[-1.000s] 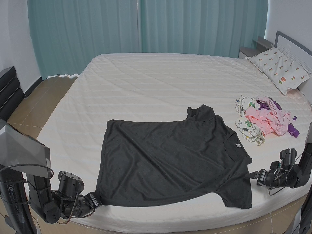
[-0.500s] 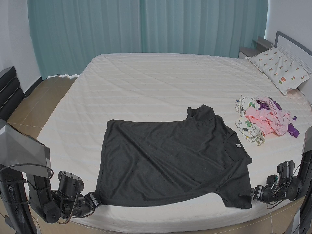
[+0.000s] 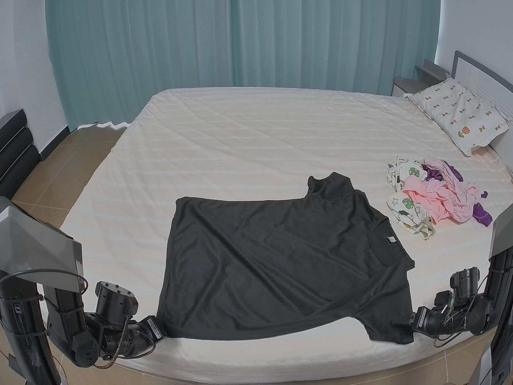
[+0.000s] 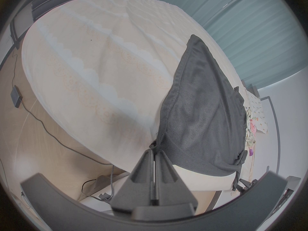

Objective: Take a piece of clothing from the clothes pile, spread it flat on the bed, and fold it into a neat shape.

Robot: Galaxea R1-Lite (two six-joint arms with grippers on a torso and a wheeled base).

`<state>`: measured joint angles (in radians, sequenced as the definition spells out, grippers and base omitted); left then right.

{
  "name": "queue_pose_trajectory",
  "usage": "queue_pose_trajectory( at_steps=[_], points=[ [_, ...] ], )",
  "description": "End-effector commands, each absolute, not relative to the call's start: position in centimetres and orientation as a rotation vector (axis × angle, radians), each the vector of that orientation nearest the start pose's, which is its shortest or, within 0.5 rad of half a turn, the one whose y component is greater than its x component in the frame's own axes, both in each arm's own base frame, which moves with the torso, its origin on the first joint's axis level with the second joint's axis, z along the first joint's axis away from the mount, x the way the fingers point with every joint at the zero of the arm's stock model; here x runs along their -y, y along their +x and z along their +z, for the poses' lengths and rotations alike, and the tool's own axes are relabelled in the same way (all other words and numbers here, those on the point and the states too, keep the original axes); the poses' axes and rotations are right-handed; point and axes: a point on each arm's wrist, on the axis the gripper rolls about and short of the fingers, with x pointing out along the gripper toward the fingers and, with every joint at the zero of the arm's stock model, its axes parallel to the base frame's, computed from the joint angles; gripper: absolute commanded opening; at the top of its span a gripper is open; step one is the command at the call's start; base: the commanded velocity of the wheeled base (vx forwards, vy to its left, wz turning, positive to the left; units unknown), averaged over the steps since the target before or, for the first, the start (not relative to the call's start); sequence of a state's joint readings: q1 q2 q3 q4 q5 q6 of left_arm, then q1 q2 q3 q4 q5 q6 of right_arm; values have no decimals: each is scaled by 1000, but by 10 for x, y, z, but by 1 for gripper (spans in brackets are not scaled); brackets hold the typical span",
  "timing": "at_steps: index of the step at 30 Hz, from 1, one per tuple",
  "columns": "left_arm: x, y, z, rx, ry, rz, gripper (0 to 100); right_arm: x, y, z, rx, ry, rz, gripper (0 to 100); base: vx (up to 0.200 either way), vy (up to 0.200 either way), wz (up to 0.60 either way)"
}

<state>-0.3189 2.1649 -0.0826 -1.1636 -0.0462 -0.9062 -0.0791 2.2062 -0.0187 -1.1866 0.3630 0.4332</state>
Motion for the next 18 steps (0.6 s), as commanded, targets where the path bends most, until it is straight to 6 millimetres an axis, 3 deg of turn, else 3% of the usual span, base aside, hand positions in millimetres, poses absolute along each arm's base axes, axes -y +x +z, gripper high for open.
queue_pose_trajectory(
  at_steps=[1,11,18],
  points=[
    [67,200,-22,-993,-707,98,0,6,188,-32,-1056,619,41,0,0,0,0],
    [67,200,-22,-993,-707,98,0,9,185,-24,-1047,628,26,0,0,0,0],
    [67,199,-21,-987,-706,94,0,12,171,-5,-1061,651,36,0,0,0,0]
  ],
)
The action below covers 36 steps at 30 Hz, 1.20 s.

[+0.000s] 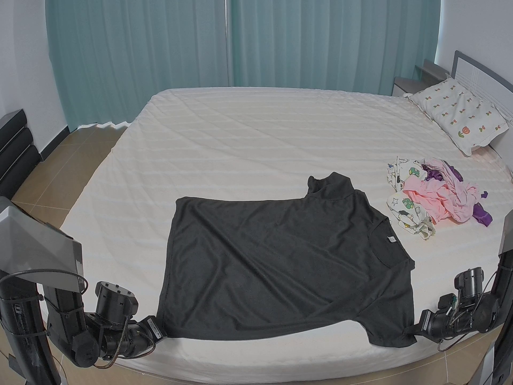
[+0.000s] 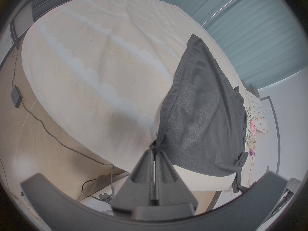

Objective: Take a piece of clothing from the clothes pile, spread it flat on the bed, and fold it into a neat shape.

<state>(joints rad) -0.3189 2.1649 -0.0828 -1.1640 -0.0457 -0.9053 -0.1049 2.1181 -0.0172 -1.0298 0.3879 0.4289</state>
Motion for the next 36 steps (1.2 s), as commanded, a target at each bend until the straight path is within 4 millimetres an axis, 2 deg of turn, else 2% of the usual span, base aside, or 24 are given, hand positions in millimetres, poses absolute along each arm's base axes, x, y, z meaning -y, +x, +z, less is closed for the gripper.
queue_pose_trajectory(
  at_steps=[1,10,15,20,31,36],
  points=[
    [67,199,-21,-987,-704,95,0,12,171,-4,-1060,649,37,0,0,0,0],
    [66,197,-16,-937,-694,95,0,11,148,12,-1122,555,40,0,0,0,0],
    [66,189,-16,-879,-607,117,0,9,130,28,-1112,525,41,0,0,0,0],
    [67,188,-19,-891,-589,116,0,7,118,31,-1158,524,37,0,0,0,0],
    [65,184,-20,-935,-542,125,0,7,114,31,-1182,502,13,0,0,0,0],
    [61,173,-5,-958,-493,114,0,7,114,30,-1189,506,10,0,0,0,0]
  ],
)
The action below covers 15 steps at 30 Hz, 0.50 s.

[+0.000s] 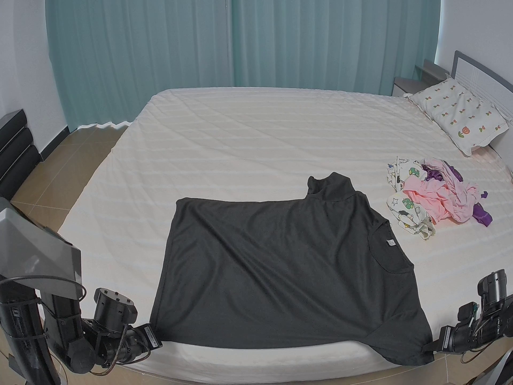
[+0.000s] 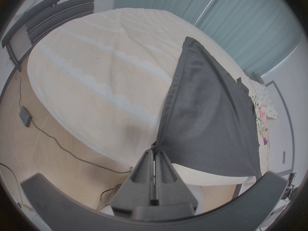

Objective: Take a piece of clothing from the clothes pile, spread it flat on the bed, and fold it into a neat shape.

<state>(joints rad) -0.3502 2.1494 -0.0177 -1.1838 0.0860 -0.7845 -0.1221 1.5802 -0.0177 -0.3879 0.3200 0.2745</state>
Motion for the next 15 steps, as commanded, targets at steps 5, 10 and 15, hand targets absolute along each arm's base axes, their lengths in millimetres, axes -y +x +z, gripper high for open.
queue_pose_trajectory(
  at_steps=[5,10,15],
  points=[
    [59,167,3,-963,-450,96,0,7,114,30,-1196,508,7,0,0,0,0],
    [59,159,6,-1006,-414,92,0,8,113,30,-1196,502,-2,0,0,0,0],
    [61,154,6,-1034,-390,83,0,7,112,30,-1206,495,-11,0,0,0,0]
  ],
)
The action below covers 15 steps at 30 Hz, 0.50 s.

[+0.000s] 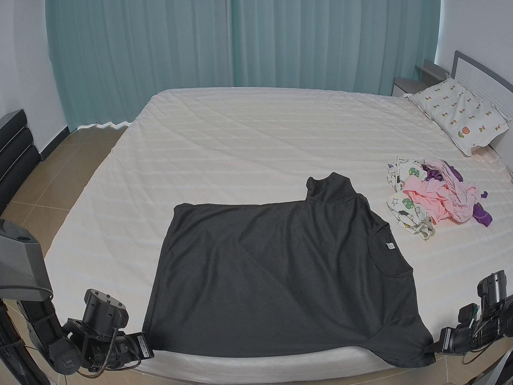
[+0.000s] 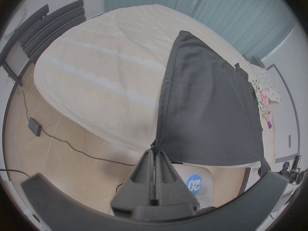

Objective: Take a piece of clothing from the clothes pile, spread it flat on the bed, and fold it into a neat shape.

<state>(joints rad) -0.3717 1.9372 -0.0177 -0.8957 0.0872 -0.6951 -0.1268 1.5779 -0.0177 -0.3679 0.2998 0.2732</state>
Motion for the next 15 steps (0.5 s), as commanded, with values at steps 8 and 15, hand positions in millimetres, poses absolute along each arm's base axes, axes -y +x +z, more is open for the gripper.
queue_pose_trajectory(
  at_steps=[8,15],
  points=[
    [62,143,2,-1125,-337,93,0,8,110,30,-1214,470,-8,0,0,0,0],
    [62,137,2,-1166,-319,103,0,8,108,30,-1222,456,0,0,0,0,0]
  ],
)
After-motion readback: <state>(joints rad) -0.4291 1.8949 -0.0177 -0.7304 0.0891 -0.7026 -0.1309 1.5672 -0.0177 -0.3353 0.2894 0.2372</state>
